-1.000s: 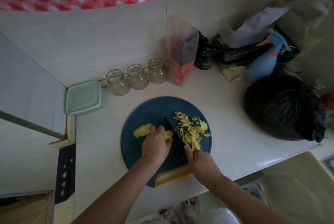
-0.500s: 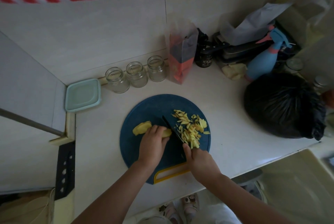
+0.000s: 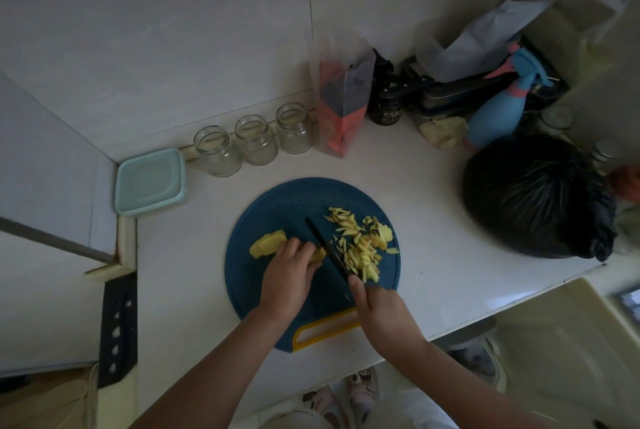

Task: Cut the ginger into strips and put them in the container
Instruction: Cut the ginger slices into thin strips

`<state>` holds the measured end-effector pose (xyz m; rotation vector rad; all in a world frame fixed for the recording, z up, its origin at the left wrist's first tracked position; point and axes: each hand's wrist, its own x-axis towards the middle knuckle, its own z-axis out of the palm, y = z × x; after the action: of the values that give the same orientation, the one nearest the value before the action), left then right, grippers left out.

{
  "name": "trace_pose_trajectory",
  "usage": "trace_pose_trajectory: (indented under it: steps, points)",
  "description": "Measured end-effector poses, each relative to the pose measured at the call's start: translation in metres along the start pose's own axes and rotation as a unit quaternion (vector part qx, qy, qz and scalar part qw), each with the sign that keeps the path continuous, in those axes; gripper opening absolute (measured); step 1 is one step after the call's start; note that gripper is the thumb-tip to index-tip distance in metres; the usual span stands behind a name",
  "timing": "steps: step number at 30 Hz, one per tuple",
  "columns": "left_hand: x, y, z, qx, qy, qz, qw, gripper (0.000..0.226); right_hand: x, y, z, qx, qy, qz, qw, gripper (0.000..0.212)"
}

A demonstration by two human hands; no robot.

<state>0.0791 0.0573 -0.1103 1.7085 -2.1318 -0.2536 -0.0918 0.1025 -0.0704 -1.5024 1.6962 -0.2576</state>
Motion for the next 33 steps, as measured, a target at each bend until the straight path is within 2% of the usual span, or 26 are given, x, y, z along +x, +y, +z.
trace_pose_trajectory:
  steps: [6, 10, 14, 25, 28, 33]
  points:
    - [-0.002, -0.001, 0.003, -0.004, 0.010, 0.014, 1.000, 0.019, -0.003, 0.000, 0.007, -0.003, -0.004, 0.010, 1.000, 0.058]
    - [-0.006, -0.001, 0.007, -0.032, 0.017, -0.021, 0.999, 0.017, -0.003, -0.002, 0.011, -0.011, -0.009, 0.014, 1.000, 0.056]
    - [-0.007, -0.004, 0.011, -0.050, 0.016, -0.020, 0.998, 0.015, -0.001, -0.007, 0.017, -0.013, -0.016, 0.033, 0.999, 0.054]
    - [-0.012, -0.012, 0.017, -0.146, 0.041, -0.017, 0.988, 0.025, 0.035, -0.023, 0.012, 0.073, -0.025, 0.067, 0.995, 0.060]
    - [-0.013, -0.012, 0.019, -0.139, 0.043, -0.017, 0.989, 0.024, 0.030, -0.019, 0.007, 0.100, -0.026, 0.055, 0.993, 0.058]
    - [-0.014, -0.013, 0.020, -0.123, 0.039, -0.015, 0.992, 0.028, 0.013, -0.010, 0.010, 0.053, -0.003, 0.020, 0.998, 0.058]
